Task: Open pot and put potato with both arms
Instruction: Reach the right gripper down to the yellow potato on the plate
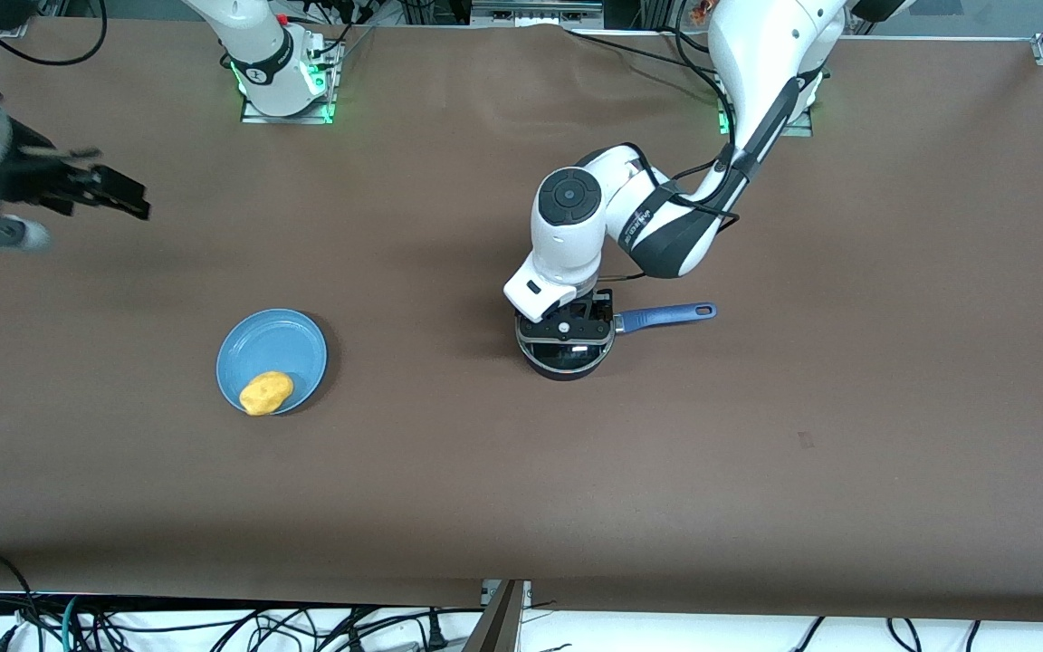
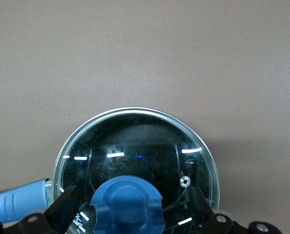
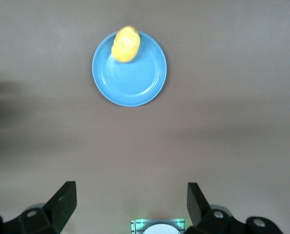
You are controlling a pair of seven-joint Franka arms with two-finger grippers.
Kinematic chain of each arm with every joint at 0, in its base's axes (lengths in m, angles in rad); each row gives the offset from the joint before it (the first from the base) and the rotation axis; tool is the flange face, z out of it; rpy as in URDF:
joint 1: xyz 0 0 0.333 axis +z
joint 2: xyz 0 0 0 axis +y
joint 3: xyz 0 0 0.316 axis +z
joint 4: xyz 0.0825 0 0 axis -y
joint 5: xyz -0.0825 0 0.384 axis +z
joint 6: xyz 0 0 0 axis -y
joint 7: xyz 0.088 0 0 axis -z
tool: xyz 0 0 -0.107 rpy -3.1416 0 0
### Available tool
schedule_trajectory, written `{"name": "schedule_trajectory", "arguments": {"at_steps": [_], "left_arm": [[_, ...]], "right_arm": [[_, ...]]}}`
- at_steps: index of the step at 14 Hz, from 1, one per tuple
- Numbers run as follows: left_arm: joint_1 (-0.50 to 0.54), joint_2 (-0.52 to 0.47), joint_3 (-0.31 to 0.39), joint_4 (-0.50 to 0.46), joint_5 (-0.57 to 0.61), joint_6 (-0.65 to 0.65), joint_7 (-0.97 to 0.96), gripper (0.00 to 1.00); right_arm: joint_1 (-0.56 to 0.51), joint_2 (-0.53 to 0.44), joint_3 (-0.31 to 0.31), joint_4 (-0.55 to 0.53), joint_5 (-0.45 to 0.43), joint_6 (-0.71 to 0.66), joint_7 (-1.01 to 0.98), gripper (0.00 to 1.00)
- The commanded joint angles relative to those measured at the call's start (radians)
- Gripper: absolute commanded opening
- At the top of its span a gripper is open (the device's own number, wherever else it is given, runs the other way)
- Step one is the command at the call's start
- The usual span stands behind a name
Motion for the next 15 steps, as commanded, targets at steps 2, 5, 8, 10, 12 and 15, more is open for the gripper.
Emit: {"name": "schedule_trajectory", "arguments": {"at_steps": [2, 5, 8, 10, 12, 15], "left_arm": [[0.005, -0.012, -0.007, -0.021, 0.033, -0.002, 0.028, 1.00], [0.005, -0.012, -0.007, -0.029, 0.033, 0.001, 0.029, 1.00], [0.007, -0.012, -0.007, -0.029, 0.033, 0.001, 0.030, 0.78], [0.009, -0.014, -0.007, -0.029, 0.033, 0.000, 0.036, 0.65], [0.009, -0.015, -0.007, -0.029, 0.033, -0.002, 0.038, 0.58], [0.012, -0.020, -0.008, -0.027, 0.031, -0.008, 0.036, 0.50]], "right_arm": [[0.027, 0.103, 0.001, 0.045, 0.000, -0.020, 0.007, 1.00], [0.024, 0.180, -0.002, 0.047, 0.009, 0.008, 0.000, 1.00], [0.026, 0.246, -0.002, 0.081, 0.000, 0.070, 0.009, 1.00], [0.024, 0.316, -0.005, 0.085, -0.002, 0.144, -0.002, 1.00], [0.029, 0.347, -0.006, 0.094, -0.018, 0.248, -0.007, 1.00], [0.020, 0.427, -0.007, 0.096, -0.043, 0.421, -0.007, 1.00]]}}
